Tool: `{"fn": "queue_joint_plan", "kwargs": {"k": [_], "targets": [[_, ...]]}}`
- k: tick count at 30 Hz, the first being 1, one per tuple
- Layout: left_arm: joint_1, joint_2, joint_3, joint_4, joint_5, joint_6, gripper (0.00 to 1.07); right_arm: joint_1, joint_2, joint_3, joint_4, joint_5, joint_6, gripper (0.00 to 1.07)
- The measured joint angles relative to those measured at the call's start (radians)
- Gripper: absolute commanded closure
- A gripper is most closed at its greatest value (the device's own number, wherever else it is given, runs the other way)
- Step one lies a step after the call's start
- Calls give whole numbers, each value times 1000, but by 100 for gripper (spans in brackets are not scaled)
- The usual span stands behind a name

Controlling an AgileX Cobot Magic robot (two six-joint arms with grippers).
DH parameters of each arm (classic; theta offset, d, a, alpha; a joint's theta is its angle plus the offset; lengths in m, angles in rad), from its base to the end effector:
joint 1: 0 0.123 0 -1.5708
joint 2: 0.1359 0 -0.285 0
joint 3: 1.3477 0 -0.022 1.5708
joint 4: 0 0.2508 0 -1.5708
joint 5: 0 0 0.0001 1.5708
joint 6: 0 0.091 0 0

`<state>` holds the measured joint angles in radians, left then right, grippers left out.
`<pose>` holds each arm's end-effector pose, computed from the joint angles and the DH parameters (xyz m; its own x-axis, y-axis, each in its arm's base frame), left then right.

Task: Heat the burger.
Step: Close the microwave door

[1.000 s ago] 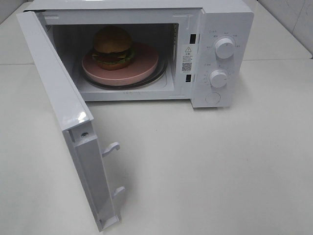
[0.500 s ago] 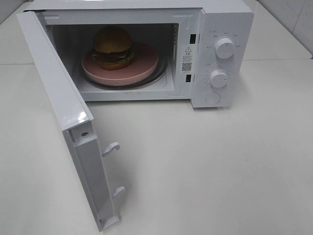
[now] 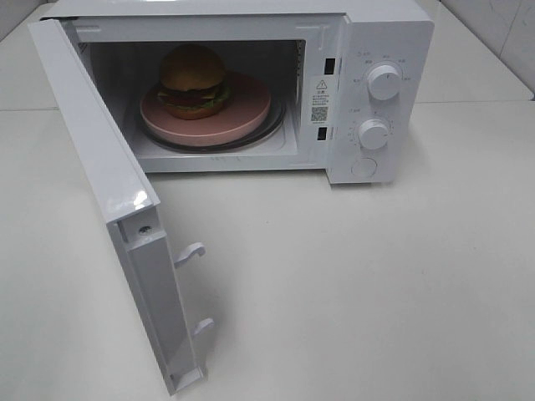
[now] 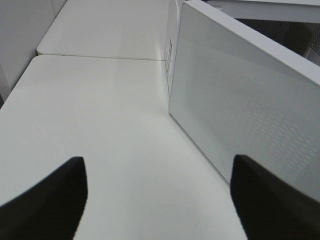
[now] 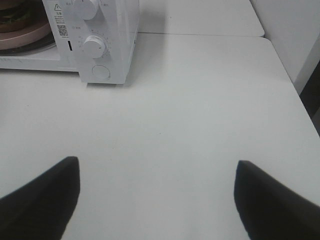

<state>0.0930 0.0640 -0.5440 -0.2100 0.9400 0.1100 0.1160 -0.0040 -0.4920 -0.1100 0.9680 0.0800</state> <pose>0.0056 -0.0149 0.3010 -0.3537 -0.0479 -0.9341 0.0599 0.9955 -0.0737 -0.0003 -0.0083 0.2831 -0.3707 -0.0257 -0.9284 -0.0254 0.9995 -0.0175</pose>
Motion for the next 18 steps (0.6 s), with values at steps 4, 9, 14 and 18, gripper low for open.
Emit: {"fn": "queue_joint_plan", "kwargs": {"k": [4,9,14,18], "targets": [[0,53,1,0,-64,0,61,0,0,0,0,0,0,31],[0,162,1,0,-203,0,94,0,0,0,0,0,0,31],[0,289,10,0,-411,0,107,0,0,0,0,0,0,31],[0,323,52,0,-554,1,107,0,0,0,0,0,0,31]]}}
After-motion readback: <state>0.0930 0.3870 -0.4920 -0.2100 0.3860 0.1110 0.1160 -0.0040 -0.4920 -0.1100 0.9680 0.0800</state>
